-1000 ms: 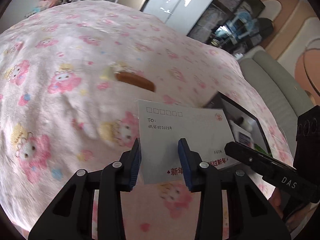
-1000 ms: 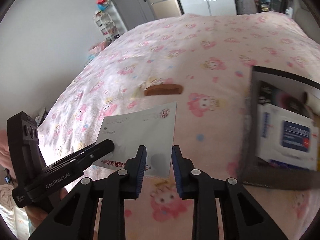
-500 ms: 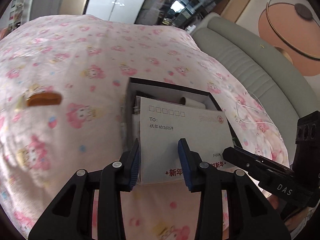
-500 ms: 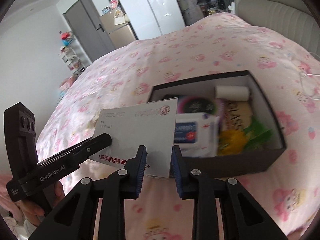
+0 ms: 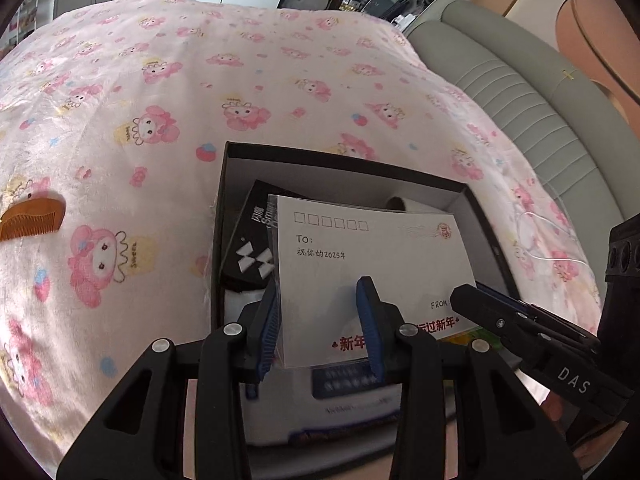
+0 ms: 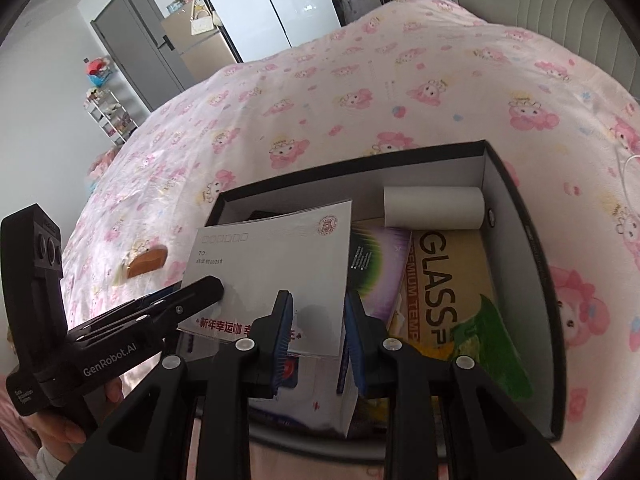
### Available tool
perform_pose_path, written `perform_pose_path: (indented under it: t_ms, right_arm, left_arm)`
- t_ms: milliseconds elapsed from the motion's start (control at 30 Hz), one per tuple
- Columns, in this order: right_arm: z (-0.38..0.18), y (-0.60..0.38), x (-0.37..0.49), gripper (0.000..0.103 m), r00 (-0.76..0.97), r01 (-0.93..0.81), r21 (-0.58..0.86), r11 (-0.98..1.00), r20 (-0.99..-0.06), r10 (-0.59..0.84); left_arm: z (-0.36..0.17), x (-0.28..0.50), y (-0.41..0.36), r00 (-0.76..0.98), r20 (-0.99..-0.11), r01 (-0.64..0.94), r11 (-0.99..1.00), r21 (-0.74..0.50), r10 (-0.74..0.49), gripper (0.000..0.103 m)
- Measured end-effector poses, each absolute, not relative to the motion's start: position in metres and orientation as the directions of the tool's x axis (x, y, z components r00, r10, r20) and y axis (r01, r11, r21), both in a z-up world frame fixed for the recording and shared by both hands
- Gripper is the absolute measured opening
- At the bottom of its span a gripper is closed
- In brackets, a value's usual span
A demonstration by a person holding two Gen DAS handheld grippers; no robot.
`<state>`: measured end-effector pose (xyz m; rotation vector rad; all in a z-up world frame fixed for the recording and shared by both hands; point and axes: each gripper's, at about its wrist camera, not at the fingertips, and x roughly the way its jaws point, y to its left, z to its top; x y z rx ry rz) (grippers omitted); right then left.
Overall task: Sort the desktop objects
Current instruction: 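Lower the envelope into the box and open both grippers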
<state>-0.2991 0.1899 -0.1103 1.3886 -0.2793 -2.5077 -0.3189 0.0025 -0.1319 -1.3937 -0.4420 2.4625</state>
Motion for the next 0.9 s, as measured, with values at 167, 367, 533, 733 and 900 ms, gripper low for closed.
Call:
perform_pose_path:
  t_ms: [167,367,533,733,900]
  right_arm:
    - [-0.125,0.181,-0.325,0.023,-0.484,0.13,0.253,-0.959,-0.828,-0.284]
    - [-0.115,0.196,-0.31,0.023,-0.516,0.097,0.236,-0.967,-0.819,-0.252]
    - [-0.111,0.187,-0.287,0.023,-0.474,0.17,0.285,-0.943,-0.816,-0.332]
    - [-0.113,0.174,-0.28,0.023,-0.453,0.181,0.253,-0.95,-0.836,-0.309]
    - [-0.088,0.169,-0.25,0.023,-0.509,0.183,0.21,-0.96,-0.816,-0.275]
  left_arm:
    - [-0.141,-0.341,0.0,-0.462,-0.807,-0.068,-0.923,-0.38,0.367,0.052]
    - [-0.127,-0.31,0.003,-0.524,-0.793,-0.107,-0.948,-0.301,0.311,0.052]
    - [-0.125,-0.296,0.009,-0.511,-0.792,-0.134,-0.941,-0.312,0.335,0.052]
    - [-0.122,-0.289,0.013,-0.501,-0.805,-0.123,-0.947,-0.298,0.319,0.052]
    - [-0.086,-0.247,0.006,-0.573,-0.761,-0.136,-0.952,-0.276,0.303,0.052]
